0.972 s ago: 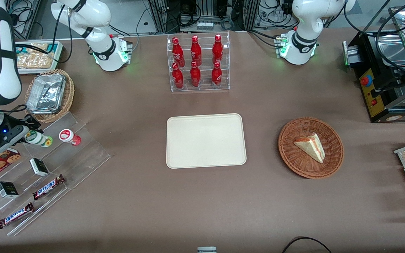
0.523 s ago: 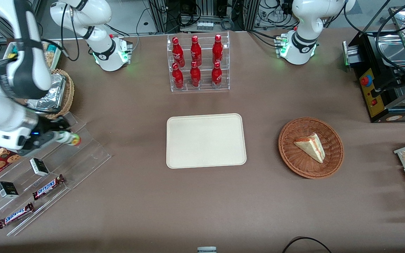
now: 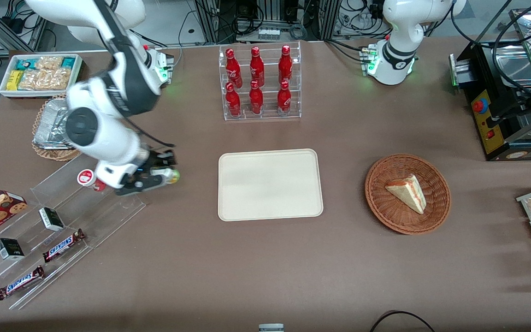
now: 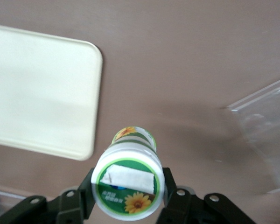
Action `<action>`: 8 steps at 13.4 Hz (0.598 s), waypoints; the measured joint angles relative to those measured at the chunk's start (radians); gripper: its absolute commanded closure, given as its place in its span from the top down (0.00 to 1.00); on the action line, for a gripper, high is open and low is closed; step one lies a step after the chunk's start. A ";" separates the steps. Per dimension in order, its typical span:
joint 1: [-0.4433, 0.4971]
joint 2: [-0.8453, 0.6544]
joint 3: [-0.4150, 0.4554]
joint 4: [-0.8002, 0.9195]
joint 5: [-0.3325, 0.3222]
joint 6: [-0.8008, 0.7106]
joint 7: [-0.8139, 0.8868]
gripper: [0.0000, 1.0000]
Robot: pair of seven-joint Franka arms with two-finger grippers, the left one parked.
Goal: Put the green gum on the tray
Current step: 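Lift the gum jar and carry it over the cream tray, then lower the gum jar onto the tray and open the right gripper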
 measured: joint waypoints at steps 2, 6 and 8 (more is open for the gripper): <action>0.073 0.069 0.000 0.053 0.004 0.036 0.134 0.00; 0.215 0.216 -0.001 0.167 0.005 0.106 0.373 0.00; 0.275 0.295 -0.001 0.225 0.005 0.155 0.480 0.00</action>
